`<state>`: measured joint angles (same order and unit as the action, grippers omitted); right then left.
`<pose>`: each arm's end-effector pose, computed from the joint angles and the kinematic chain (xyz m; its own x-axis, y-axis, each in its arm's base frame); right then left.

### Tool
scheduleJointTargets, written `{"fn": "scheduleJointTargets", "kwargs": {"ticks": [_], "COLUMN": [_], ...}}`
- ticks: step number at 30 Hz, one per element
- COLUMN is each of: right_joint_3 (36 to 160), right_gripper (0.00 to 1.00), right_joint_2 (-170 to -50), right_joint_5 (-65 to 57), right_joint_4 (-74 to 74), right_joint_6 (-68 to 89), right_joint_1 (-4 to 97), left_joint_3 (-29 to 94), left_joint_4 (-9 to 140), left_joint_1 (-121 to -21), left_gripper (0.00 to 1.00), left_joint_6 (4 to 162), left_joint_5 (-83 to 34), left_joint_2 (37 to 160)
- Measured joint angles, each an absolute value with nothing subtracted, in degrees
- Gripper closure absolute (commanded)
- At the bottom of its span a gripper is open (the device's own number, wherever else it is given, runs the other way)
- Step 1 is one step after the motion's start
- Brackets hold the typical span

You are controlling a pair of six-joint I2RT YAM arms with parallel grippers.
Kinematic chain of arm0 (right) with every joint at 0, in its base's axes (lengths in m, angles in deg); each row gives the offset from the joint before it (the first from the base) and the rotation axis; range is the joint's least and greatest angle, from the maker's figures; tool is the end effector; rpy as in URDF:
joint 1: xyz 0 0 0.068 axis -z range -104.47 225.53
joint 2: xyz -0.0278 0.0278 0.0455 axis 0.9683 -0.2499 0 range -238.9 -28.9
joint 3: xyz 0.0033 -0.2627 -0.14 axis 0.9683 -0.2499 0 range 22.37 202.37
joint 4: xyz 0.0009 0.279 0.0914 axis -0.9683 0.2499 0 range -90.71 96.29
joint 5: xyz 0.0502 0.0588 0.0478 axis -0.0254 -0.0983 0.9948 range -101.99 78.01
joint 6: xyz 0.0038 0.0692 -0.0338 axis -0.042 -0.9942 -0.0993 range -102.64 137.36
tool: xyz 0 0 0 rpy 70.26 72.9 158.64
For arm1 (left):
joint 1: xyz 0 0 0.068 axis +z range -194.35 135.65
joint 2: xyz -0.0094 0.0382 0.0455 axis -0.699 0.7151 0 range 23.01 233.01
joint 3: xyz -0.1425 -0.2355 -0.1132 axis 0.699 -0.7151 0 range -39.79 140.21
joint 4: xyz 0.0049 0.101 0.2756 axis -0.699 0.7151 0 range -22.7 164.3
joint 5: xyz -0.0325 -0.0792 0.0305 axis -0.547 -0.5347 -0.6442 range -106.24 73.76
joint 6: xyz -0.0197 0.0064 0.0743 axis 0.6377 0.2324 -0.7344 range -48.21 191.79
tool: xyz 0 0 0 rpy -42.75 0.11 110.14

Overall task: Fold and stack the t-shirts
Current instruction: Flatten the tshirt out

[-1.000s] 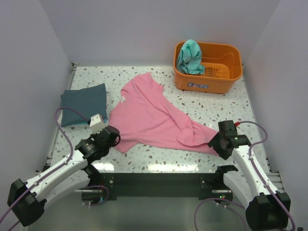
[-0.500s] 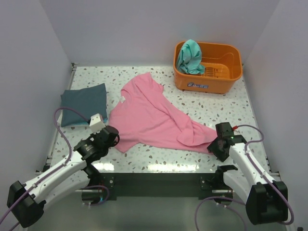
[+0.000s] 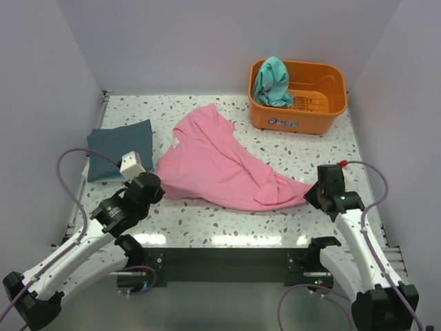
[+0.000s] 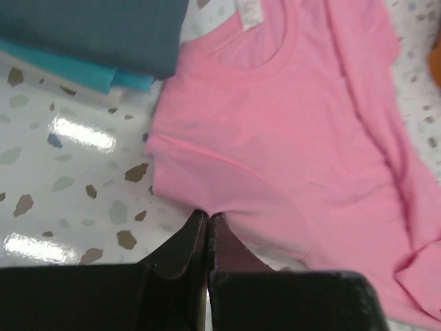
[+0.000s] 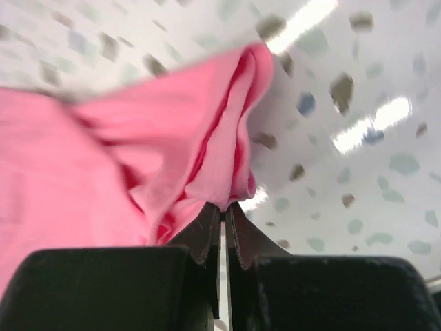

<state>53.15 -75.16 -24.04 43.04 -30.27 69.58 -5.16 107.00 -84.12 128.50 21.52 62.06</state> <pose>0.1758 0.0045 0.1875 -0.5722 0.6668 -0.4774 0.6347 0.7287 0.2571 0.1550 -0.0768 0.2467 -0.4341 -0.4985 -0.7503 -0.3551 0.8602 -0.3660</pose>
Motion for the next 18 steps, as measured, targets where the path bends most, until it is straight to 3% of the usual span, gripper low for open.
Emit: {"fn": "scheduleJointTargets", "kwargs": {"ticks": [9, 18], "right_joint_3": [85.24, 108.73], "right_gripper": [1.00, 1.00], "right_joint_2": [-67.99, -66.83], "right_joint_5": [-30.84, -33.88], "right_joint_4": [44.29, 47.48], "right_joint_6": [-21.40, -16.55], "right_joint_1": [69.55, 69.51], "left_joint_3": [17.79, 40.54], "left_joint_4": [99.72, 92.71], "left_joint_1": [-84.12, -84.18], "left_gripper": [1.00, 1.00], "left_joint_6": [116.26, 105.64], "left_joint_5": [21.91, 22.53], "left_joint_2": [58.12, 58.10]}}
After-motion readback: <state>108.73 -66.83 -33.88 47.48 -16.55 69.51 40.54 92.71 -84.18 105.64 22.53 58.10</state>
